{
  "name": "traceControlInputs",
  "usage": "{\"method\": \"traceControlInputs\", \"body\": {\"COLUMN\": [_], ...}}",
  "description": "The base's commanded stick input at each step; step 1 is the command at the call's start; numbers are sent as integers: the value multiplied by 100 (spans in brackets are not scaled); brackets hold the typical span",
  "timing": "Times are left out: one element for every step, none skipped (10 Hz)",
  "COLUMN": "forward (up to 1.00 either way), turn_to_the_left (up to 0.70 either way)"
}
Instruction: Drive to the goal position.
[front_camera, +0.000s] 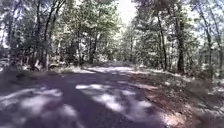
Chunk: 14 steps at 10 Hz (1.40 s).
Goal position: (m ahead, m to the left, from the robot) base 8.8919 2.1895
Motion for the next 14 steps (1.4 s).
{"method": "traceControlInputs", "body": {"forward": [45, 45, 45, 45, 45, 45, 45, 45, 45, 45, 45, 45, 45, 45], "turn_to_the_left": [0, -27, -9, 0, 0, 0, 0, 0, 0, 0, 0, 0, 0, 0]}}
